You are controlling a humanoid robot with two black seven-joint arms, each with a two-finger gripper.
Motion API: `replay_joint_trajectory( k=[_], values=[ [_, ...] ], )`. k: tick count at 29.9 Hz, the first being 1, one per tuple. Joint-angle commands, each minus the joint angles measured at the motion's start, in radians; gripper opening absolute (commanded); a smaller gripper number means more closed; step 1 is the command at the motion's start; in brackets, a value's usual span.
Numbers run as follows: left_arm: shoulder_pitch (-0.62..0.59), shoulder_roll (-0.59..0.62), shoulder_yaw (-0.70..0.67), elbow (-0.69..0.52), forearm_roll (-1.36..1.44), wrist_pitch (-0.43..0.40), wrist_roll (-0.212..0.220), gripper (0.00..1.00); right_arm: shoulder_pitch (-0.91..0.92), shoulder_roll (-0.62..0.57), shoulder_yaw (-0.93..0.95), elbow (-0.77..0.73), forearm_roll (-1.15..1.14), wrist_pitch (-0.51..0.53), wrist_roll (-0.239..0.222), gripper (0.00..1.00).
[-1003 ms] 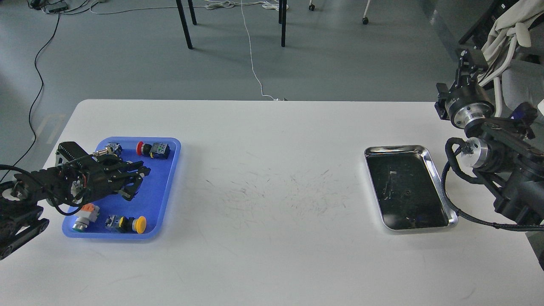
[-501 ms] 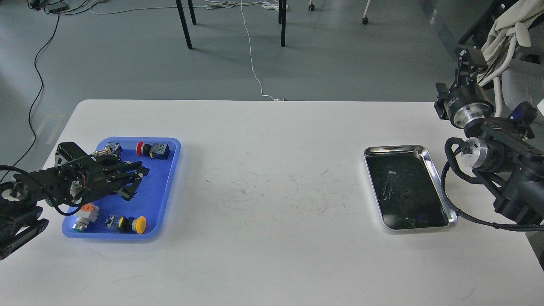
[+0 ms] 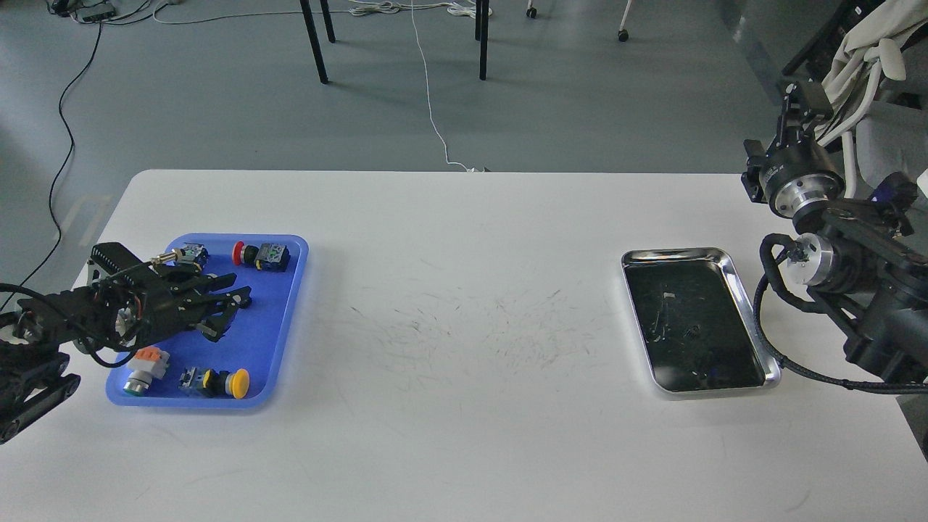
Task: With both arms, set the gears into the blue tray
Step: 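Open the left gripper and raise it away from the blue tray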
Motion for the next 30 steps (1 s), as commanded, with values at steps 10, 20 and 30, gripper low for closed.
replay_joint_trajectory(
  k=[10,20,30],
  values=[
    [-0.066,0.125,-0.014,-0.047,-0.439,-0.026,0.0,0.6,0.025,-0.049,-0.127,0.08,0.0,0.01,-0.008,0.97],
    [-0.143,0.217,-0.016,-0.127,-0.753,-0.094,0.0,0.62,0.034,-0.049,-0.141,0.148,0.0,0.001,-0.009,0.97],
    [-0.141,0.214,-0.041,-0.17,-1.04,-0.155,0.0,0.67,0.036,-0.132,-0.192,0.23,0.002,0.007,-0.014,0.97]
  ],
)
